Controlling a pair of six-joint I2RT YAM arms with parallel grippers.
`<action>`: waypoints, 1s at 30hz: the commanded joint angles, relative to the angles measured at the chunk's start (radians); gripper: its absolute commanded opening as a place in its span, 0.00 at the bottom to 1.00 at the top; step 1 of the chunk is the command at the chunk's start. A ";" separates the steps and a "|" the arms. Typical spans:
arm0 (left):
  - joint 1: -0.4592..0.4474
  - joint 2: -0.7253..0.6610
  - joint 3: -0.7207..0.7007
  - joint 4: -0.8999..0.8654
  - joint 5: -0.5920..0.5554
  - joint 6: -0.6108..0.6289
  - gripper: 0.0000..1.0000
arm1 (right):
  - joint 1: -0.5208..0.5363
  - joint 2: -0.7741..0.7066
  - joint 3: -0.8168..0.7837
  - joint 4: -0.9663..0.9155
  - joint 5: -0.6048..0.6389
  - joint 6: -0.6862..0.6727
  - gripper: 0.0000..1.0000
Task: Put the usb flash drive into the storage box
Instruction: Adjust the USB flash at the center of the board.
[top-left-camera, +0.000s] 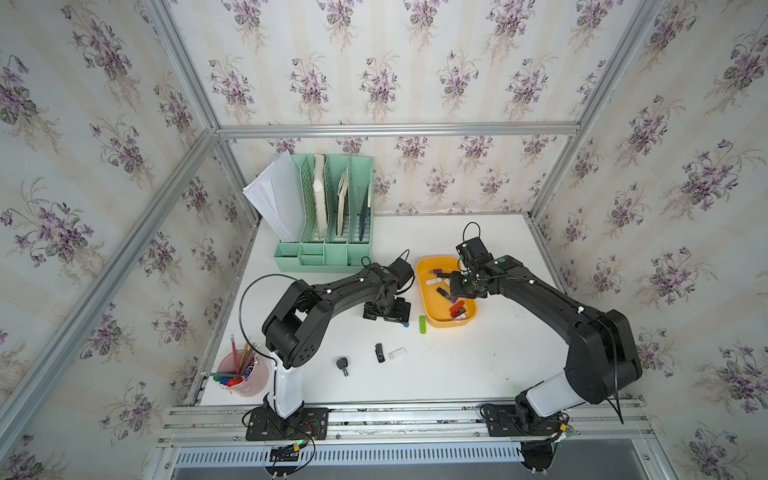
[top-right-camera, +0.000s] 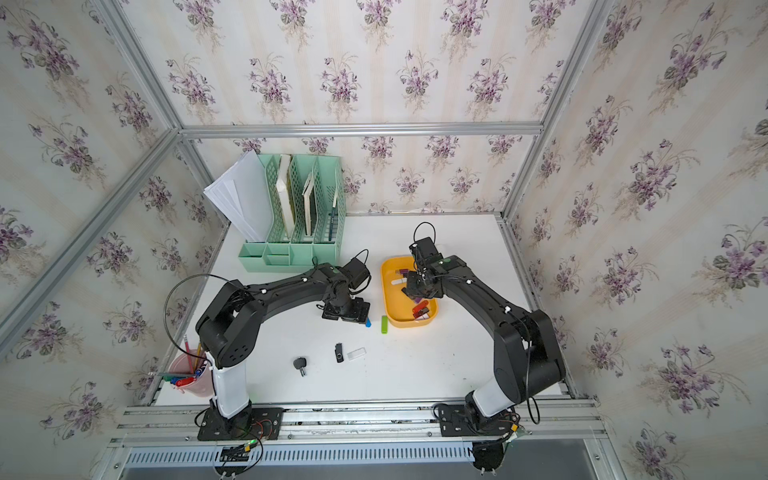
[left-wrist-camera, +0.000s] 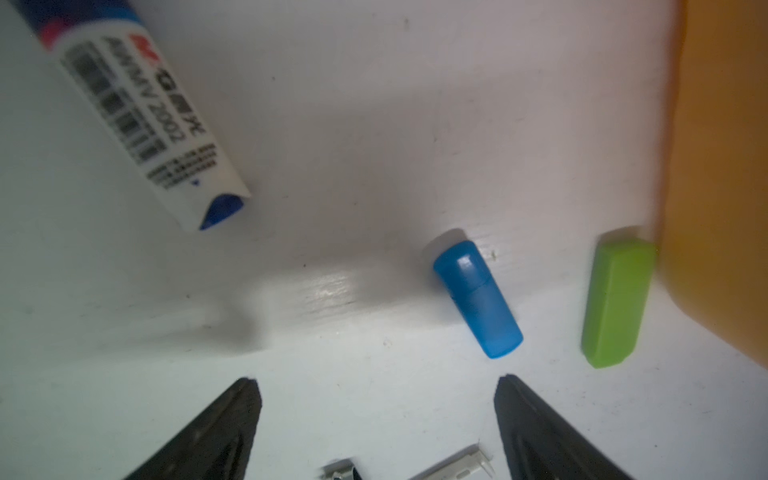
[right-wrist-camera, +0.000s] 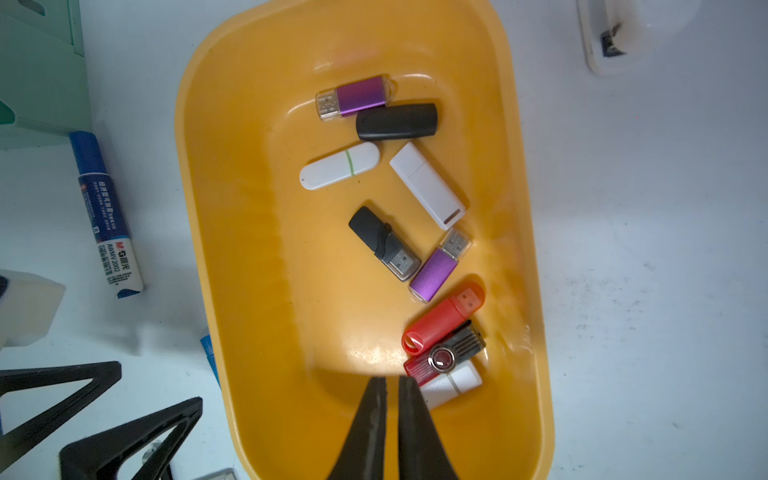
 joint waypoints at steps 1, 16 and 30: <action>-0.007 0.008 0.011 0.013 -0.022 -0.047 0.94 | -0.001 -0.012 0.001 -0.024 0.020 0.004 0.14; -0.031 0.091 0.105 -0.005 -0.075 -0.079 0.99 | -0.006 -0.043 -0.031 -0.038 0.028 -0.007 0.14; -0.041 0.119 0.095 -0.004 -0.067 -0.037 0.76 | -0.008 -0.089 -0.071 -0.043 0.014 0.001 0.14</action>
